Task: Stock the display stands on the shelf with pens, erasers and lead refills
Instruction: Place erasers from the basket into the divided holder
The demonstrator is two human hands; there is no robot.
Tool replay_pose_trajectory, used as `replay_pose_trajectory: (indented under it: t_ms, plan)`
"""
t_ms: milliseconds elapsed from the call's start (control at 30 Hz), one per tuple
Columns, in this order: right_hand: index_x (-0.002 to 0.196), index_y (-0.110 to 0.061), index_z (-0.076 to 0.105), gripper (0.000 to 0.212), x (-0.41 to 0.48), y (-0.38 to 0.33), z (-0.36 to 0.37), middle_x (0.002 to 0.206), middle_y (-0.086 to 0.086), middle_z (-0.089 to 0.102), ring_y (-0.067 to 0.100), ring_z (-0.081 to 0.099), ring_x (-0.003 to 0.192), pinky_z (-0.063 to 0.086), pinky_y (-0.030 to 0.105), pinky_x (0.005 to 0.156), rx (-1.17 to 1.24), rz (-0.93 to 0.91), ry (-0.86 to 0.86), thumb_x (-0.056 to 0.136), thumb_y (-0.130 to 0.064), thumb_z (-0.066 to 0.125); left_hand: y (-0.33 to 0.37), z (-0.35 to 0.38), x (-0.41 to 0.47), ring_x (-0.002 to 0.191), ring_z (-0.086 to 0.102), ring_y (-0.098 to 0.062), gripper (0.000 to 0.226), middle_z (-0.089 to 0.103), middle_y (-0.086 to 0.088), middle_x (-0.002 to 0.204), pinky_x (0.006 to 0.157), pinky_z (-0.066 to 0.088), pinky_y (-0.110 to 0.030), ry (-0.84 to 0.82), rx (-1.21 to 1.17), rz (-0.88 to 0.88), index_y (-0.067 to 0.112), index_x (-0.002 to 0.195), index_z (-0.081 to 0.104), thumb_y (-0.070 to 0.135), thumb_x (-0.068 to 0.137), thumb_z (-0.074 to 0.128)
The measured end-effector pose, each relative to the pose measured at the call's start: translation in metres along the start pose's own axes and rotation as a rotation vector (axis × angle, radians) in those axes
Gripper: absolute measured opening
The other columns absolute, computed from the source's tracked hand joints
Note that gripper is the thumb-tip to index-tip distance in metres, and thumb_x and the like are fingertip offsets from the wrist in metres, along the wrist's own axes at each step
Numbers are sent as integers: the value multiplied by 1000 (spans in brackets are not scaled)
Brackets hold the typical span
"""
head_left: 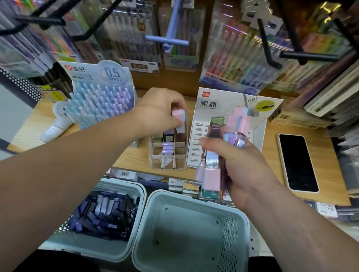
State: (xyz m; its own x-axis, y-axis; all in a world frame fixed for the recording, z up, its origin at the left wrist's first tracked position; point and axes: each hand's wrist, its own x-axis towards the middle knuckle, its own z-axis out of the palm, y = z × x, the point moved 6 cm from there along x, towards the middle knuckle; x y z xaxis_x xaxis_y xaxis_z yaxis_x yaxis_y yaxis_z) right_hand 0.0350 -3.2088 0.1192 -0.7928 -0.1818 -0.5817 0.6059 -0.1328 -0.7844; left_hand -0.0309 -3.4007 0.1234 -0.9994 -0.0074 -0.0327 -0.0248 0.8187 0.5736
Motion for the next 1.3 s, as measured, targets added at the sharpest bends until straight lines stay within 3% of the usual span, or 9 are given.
replay_pose_trajectory:
  t_ms: [200, 367, 533, 700, 867, 967, 1033, 1167, 1300]
  plan:
    - [102, -10, 74, 31, 2, 4, 1, 82, 13, 70, 26, 66, 62, 56, 38, 54, -35, -11, -5, 73, -10, 84, -7, 3, 3, 74, 60, -14, 27, 62, 10, 77, 65, 55, -36, 30, -8, -55, 25, 77, 59, 16, 71, 84]
    - [102, -12, 75, 32, 3, 4, 2, 89, 16, 74, 26, 69, 69, 61, 50, 65, -61, -28, 0, 72, -11, 85, -9, 14, 9, 83, 59, -14, 29, 60, 11, 86, 70, 55, -38, 4, 108, -42, 30, 72, 56, 19, 73, 82]
    - [102, -13, 75, 32, 4, 4, 1, 95, 15, 76, 22, 71, 68, 59, 36, 56, -57, -23, 2, 72, -11, 85, -9, 17, 14, 91, 54, -15, 31, 50, 10, 94, 68, 42, -30, 50, 183, -30, 35, 69, 57, 25, 70, 86]
    - [103, -11, 75, 32, 4, 5, 0, 98, 19, 75, 25, 70, 67, 56, 34, 54, -44, -4, 5, 72, -9, 85, -10, 13, 13, 89, 57, -12, 33, 56, 10, 92, 78, 54, -37, 64, 101, -26, 34, 80, 62, 28, 66, 91]
    - [103, -11, 75, 31, 5, 5, 1, 90, 18, 74, 25, 68, 64, 55, 34, 53, -27, 12, 1, 73, -9, 84, -15, 4, 11, 83, 56, -11, 34, 55, 11, 88, 75, 53, -36, 93, 80, -42, 35, 82, 63, 33, 64, 92]
    - [102, -11, 74, 28, 4, 4, 3, 77, 10, 71, 24, 66, 55, 58, 39, 50, 13, 30, -7, 75, -10, 83, -14, -2, -1, 70, 52, -5, 23, 59, 9, 84, 65, 46, -24, 142, -50, -89, 30, 84, 66, 34, 74, 86]
    - [104, -10, 73, 29, 4, 2, 6, 75, 8, 70, 23, 66, 53, 59, 39, 49, 49, 27, -7, 77, -10, 82, -3, -3, -20, 62, 52, -4, 15, 63, 5, 77, 63, 48, -26, 141, -226, -119, 24, 80, 68, 34, 83, 79]
    - [113, -3, 69, 35, 3, -1, 17, 81, 12, 70, 25, 66, 58, 55, 33, 49, 114, -20, -19, 78, -3, 77, 29, 7, -70, 56, 57, -14, 27, 65, 1, 67, 52, 46, -25, -46, -557, -218, 14, 81, 67, 36, 95, 64]
    - [107, -2, 70, 30, 0, 0, 27, 79, 15, 72, 31, 67, 59, 57, 41, 50, 163, -29, -18, 78, 0, 77, 45, 18, -111, 57, 59, -18, 32, 63, -14, 68, 52, 47, -27, -177, -742, -269, 10, 101, 60, 27, 84, 80]
